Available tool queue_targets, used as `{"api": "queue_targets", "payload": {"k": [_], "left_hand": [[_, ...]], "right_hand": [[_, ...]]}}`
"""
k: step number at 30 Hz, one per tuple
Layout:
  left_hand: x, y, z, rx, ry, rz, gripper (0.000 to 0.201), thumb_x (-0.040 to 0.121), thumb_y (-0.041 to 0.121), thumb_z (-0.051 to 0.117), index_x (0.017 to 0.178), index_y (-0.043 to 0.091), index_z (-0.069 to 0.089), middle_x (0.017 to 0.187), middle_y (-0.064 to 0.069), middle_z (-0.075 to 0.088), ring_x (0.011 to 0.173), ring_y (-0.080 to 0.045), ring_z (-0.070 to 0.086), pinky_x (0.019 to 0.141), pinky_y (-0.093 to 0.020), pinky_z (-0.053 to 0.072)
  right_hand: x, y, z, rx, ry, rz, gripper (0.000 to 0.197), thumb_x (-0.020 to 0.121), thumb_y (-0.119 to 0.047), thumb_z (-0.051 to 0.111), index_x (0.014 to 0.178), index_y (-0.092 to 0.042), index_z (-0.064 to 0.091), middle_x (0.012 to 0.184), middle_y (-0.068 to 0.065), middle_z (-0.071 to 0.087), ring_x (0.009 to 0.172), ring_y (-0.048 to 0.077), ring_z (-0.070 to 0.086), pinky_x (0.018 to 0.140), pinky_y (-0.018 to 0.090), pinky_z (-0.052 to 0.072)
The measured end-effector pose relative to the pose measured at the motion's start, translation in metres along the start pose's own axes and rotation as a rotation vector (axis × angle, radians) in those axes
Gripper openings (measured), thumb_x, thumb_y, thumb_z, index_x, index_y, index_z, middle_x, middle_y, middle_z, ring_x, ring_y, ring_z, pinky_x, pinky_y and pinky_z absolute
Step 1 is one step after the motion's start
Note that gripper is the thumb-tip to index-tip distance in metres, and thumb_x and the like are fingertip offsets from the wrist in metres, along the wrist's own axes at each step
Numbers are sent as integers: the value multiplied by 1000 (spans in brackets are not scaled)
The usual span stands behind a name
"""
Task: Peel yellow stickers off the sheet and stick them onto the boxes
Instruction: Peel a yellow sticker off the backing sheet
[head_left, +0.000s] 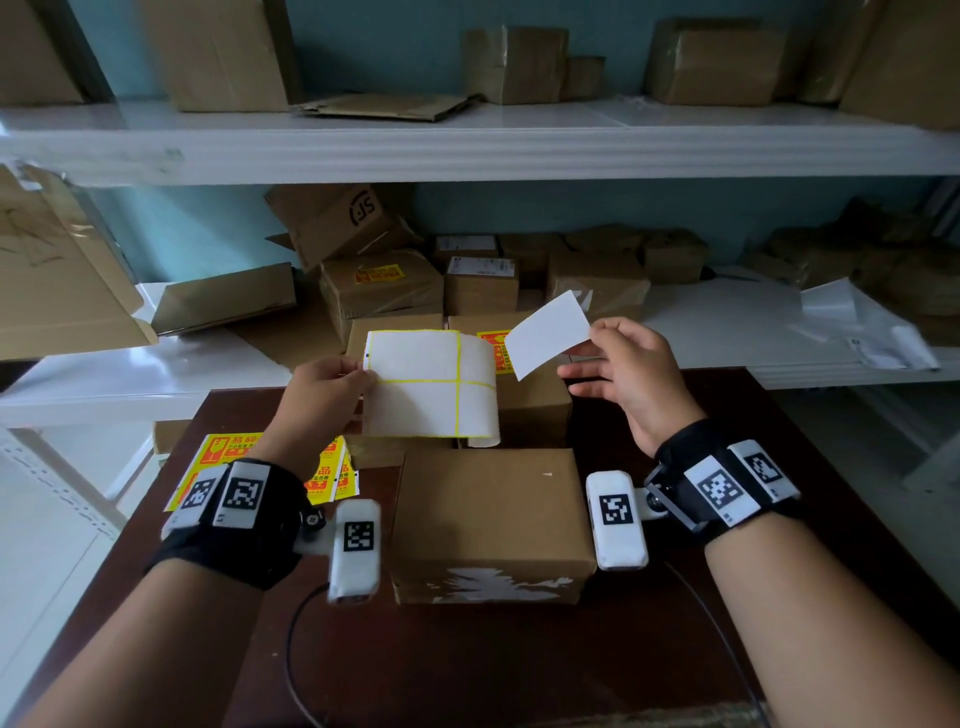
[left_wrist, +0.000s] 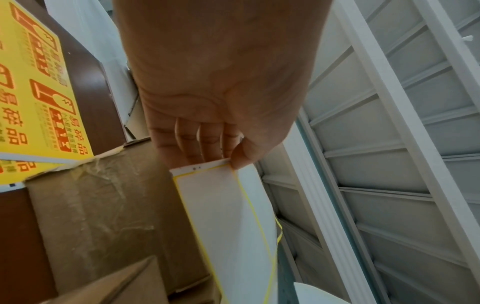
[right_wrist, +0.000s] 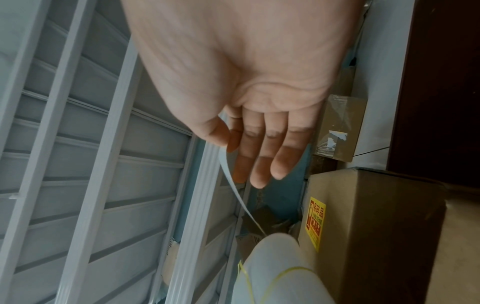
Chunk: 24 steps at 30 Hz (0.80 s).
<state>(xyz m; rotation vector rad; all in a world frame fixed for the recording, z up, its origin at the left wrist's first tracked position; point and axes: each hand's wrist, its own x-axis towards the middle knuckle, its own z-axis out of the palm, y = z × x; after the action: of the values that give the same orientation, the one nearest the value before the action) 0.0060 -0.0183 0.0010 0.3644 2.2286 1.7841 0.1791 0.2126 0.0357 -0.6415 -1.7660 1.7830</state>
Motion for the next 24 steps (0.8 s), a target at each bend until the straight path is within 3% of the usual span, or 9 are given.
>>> {"api": "queue_targets", "payload": {"k": [6,11,16,19,21,24], "left_hand": [[18,-17,-11,-127,126,-75,17,96,11,56,81,13,64,85,-12,62,73,-29,63,64,-34,54],[30,-23,-26,-180,224,-105,20,94,9,56,75,15,61,75,-9,57,64,-24,60,57,-29,54],[36,-31,-58,-212,362,-143,19,88,7,56,71,14,60,69,-8,56,57,-21,53,50,-21,45],[33,-57,-88,-180,400,-276,12,77,1,57,74,12,62,79,-14,63,62,-25,58,53,-27,50],[29,-74,-105,-127,420,-359,9,74,2,60,80,8,62,82,-15,64,60,-24,58,46,-23,52],[29,-93,-119,-63,480,-423,24,64,0,59,87,1,68,73,-15,67,56,-25,60,48,-25,52]], "right_hand": [[-1,1,2,-16,-3,7,16,106,-20,46,100,-19,61,107,13,71,78,21,74,60,26,57],[-1,1,3,-30,-11,6,15,106,-21,47,102,-20,61,107,11,71,79,21,75,60,26,57],[-2,1,6,-38,-23,4,16,106,-19,46,103,-18,61,107,14,71,76,20,74,58,25,56],[-4,1,14,-30,-51,7,17,106,-18,45,104,-13,61,107,16,72,76,21,73,57,25,56],[-6,0,20,-35,-77,4,17,106,-19,47,104,-12,62,104,16,73,77,22,73,58,26,56],[-9,0,28,-45,-112,3,16,105,-21,49,102,-13,62,102,13,74,77,19,73,59,26,56]]}}
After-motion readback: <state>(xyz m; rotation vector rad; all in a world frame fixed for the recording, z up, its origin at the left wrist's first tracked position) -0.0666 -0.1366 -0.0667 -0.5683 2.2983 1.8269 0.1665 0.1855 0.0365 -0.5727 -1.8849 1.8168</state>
